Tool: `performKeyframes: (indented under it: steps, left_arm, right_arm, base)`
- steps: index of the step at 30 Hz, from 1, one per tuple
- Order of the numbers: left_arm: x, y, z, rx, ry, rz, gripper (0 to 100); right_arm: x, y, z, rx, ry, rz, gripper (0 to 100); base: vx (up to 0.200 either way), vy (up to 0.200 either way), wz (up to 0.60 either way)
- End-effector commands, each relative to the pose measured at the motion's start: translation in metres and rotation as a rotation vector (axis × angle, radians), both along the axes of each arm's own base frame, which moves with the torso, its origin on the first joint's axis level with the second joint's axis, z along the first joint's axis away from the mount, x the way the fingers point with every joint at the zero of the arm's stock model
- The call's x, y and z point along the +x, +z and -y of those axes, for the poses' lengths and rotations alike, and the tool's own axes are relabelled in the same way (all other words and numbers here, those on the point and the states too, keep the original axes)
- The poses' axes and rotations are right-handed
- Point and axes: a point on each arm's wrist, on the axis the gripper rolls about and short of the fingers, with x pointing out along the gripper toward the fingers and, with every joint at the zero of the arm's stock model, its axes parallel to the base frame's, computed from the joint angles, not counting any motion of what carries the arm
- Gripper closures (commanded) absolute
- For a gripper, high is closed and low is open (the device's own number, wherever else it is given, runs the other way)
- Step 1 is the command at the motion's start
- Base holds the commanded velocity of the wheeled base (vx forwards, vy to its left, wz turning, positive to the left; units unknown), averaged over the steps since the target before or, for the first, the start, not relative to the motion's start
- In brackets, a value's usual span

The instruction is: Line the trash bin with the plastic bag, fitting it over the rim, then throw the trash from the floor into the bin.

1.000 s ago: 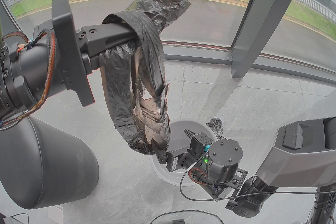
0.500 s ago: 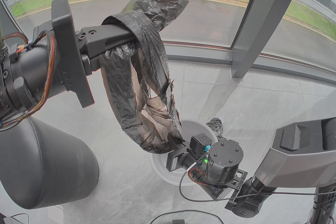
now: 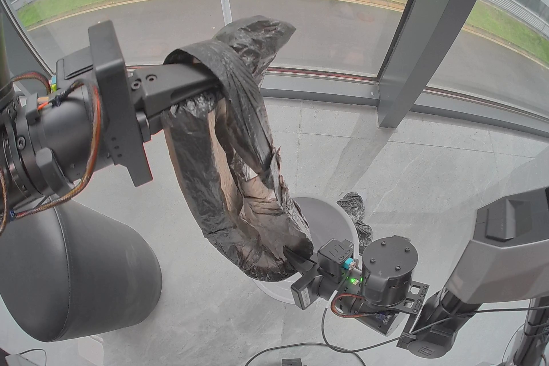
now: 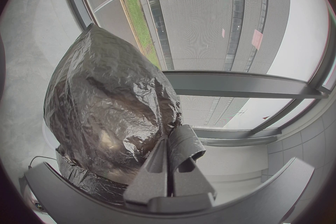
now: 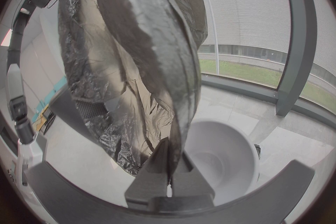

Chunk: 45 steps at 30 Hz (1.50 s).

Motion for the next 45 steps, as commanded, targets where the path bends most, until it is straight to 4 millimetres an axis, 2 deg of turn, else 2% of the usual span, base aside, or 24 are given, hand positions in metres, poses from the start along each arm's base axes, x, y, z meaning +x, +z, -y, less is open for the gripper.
performKeyframes:
  steps: [1, 8, 13, 22, 25, 30, 38, 45]
  left_arm:
    - [0.006, -0.016, -0.001, 0.033, 0.019, 0.008, 100]
    - [0.013, -0.024, 0.001, 0.049, 0.031, -0.009, 100]
    - [0.016, -0.033, 0.003, 0.067, 0.035, -0.035, 100]
    - [0.022, -0.048, 0.008, 0.109, 0.034, -0.078, 100]
    - [0.025, -0.056, 0.011, 0.128, 0.031, -0.1, 100]
    - [0.026, -0.063, 0.013, 0.147, 0.024, -0.119, 100]
    - [0.022, -0.083, 0.016, 0.194, 0.004, -0.175, 100]
    - [0.013, -0.102, 0.014, 0.238, -0.015, -0.224, 100]
  right_arm:
    - [-0.007, 0.036, 0.02, -0.042, 0.024, -0.016, 100]
    - [-0.006, 0.105, 0.036, -0.122, 0.071, -0.176, 100]
    - [-0.005, 0.148, 0.046, -0.089, 0.066, -0.345, 100]
    - [0.003, 0.189, 0.059, -0.171, 0.023, -0.499, 100]
    - [0.006, 0.205, 0.062, -0.137, 0.041, -0.667, 100]
    - [0.007, 0.215, 0.067, -0.097, 0.05, -0.766, 100]
    - [-0.001, 0.223, 0.072, -0.137, 0.08, -0.915, 100]
    - [-0.01, 0.217, 0.076, -0.152, 0.11, -1.048, 100]
  base:
    - [0.0, 0.0, 0.0]
    - [0.0, 0.0, 0.0]
    - [0.0, 0.0, 0.0]
    - [0.0, 0.0, 0.0]
    - [0.0, 0.0, 0.0]
    - [0.0, 0.0, 0.0]
    - [0.0, 0.0, 0.0]
    - [0.0, 0.0, 0.0]
